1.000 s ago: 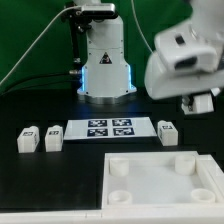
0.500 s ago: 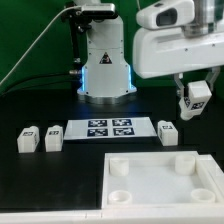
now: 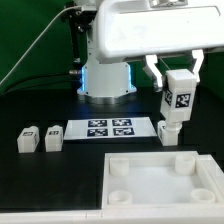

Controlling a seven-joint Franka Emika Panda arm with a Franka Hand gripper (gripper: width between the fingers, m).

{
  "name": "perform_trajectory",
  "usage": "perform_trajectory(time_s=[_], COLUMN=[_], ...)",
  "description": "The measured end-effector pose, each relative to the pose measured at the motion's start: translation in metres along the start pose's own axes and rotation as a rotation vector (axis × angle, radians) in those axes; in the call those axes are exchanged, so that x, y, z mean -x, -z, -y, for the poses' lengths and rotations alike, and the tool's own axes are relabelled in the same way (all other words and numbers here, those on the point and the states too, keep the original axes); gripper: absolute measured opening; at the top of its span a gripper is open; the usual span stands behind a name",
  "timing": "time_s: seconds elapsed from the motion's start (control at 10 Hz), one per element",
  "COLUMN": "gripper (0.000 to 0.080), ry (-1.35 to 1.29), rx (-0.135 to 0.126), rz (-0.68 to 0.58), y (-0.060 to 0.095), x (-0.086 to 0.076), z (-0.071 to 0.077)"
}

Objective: Assemble one leg

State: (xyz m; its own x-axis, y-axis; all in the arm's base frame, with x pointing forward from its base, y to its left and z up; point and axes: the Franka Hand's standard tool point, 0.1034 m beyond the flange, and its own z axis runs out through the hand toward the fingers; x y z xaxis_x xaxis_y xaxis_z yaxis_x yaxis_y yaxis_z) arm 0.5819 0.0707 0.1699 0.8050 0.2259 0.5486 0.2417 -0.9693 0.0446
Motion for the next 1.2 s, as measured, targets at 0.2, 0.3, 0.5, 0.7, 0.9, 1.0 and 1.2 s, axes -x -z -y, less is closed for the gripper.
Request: perform_trajectory(time_s=[0.2, 0.3, 0.5, 0.7, 0.9, 1.0, 1.2], gripper=[0.0292, 0.0292, 0.0292, 0.0292, 0.0292, 0.0292, 0.0292], ry=[-0.001, 0.0, -0.001, -0.01, -0.021, -0.022, -0.026], rx=[0.007, 0.008, -0.023, -0.04, -0.056, -0.059, -0.055], rz=[-0.016, -0.02, 0.007, -0.006, -0.017, -0.017, -0.019], y=[-0.006, -0.005, -0.021, -0.042, -0.058, -0.066, -0.074], x=[0.01, 0.006, 0.0, -0.017, -0.02, -0.018, -0.011], z=[-0.001, -0.001, 0.01, 0.014, 0.028, 0.03, 0.029])
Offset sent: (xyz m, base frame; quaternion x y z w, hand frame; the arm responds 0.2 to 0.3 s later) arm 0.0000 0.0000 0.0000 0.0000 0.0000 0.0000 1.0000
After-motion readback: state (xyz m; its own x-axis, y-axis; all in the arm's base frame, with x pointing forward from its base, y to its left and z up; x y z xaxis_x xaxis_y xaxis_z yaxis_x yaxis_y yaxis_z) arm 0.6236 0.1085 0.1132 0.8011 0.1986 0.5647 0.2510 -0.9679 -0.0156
